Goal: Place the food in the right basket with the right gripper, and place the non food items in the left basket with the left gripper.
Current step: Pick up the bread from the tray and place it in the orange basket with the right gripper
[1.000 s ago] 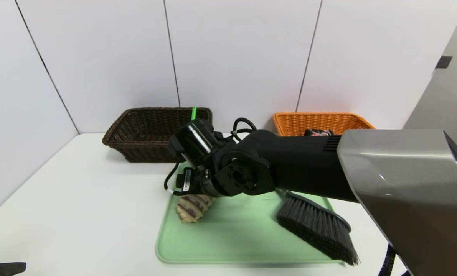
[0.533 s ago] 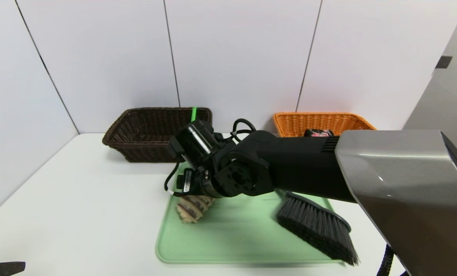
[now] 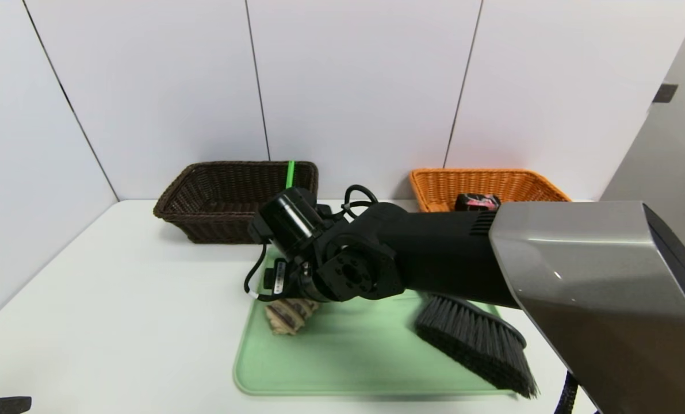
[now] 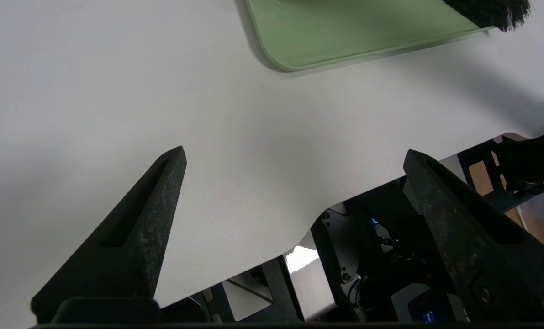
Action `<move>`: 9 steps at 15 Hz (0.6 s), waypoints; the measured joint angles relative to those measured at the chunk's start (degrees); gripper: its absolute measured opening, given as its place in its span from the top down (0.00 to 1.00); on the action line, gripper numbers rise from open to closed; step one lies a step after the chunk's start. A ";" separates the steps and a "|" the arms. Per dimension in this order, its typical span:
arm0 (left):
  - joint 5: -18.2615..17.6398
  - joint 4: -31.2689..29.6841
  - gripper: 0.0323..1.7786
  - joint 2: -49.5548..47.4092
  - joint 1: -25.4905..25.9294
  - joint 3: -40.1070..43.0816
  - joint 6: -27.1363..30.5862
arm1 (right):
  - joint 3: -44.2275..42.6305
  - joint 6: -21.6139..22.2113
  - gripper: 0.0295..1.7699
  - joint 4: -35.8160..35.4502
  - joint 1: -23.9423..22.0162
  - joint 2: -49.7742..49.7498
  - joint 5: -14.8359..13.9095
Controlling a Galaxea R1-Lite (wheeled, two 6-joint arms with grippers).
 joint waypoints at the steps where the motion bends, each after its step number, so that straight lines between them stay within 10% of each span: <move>1: 0.00 0.01 0.05 -0.16 0.00 0.06 0.00 | 0.00 -0.05 0.04 0.00 0.02 0.02 0.02; 9: -0.06 -0.16 0.05 -0.09 -0.02 -0.20 0.06 | 0.05 -0.16 0.67 0.41 0.05 -0.17 -0.12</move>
